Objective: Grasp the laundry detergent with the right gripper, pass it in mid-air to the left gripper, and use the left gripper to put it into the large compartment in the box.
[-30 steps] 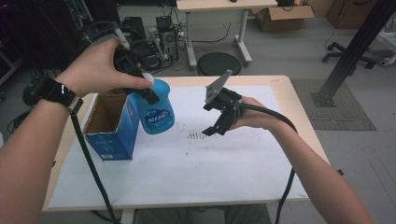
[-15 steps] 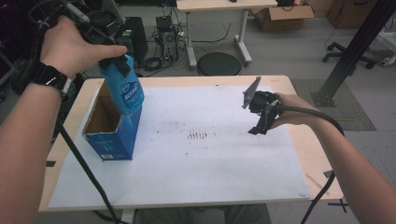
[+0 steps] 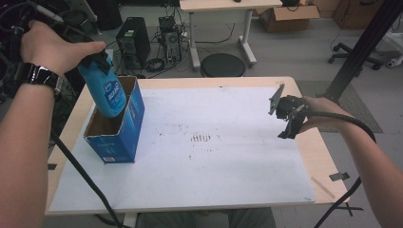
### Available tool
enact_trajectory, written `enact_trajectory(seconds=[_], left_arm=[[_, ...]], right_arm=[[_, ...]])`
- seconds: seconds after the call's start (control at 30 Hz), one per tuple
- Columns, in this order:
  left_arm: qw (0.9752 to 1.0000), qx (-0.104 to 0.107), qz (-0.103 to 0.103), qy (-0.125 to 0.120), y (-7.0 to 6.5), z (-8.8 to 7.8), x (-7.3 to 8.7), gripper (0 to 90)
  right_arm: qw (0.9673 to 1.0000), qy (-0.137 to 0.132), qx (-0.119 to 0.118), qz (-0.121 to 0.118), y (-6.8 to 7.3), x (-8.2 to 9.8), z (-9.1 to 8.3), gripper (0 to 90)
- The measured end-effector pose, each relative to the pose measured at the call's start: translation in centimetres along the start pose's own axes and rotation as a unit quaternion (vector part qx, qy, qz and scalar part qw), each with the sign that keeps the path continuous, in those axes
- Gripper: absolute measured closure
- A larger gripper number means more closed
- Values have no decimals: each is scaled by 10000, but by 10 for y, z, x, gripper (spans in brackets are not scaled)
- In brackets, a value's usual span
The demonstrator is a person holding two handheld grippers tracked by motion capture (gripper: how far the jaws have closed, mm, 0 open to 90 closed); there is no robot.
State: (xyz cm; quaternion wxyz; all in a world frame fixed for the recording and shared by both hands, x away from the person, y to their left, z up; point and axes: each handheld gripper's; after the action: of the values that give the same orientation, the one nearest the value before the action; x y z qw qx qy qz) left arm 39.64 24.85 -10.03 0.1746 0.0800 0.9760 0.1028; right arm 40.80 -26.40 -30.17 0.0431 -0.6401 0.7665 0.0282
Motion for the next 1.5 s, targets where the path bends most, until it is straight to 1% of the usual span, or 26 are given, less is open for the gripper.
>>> enact_trajectory(seconds=[0.13,0.33,0.57,0.7,0.73,0.9,1.1,1.2,1.37,1.5], left_arm=[[9999,10,-139,62,3,9,2,380],[9996,45,-191,208,4,26,5,380],[9990,-29,-273,350,7,51,12,380],[9985,33,-331,444,8,67,17,380],[9983,51,-337,470,8,71,18,380],[9977,72,-390,555,7,87,24,380],[9969,84,-397,678,5,106,29,380],[9965,108,-467,690,4,114,32,380],[9957,105,-462,792,1,128,37,379],[9951,136,-505,838,-2,139,41,379]], right_arm=[[10000,8,-5,54,0,5,0,106],[10000,-22,-10,72,0,10,1,106],[9999,-4,-33,127,0,14,3,106],[9999,14,-52,151,0,16,5,106],[9999,10,-53,124,0,16,6,106],[9999,38,-84,145,1,16,10,106],[9999,67,-91,122,1,15,13,106],[9998,79,-89,138,1,15,14,106],[9998,86,-99,122,1,15,16,106],[9998,107,-108,164,1,16,18,106]])
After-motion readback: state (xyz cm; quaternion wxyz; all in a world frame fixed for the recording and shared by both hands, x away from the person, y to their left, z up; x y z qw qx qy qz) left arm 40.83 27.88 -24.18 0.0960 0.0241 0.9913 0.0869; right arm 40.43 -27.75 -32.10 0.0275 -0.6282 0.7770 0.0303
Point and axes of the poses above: each handheld gripper's, and its own axes: z roughly forward along the jaws, x roughly out of its underside, y roughly to its left, and after that the axes turned 11 degrees about -x, right-handed
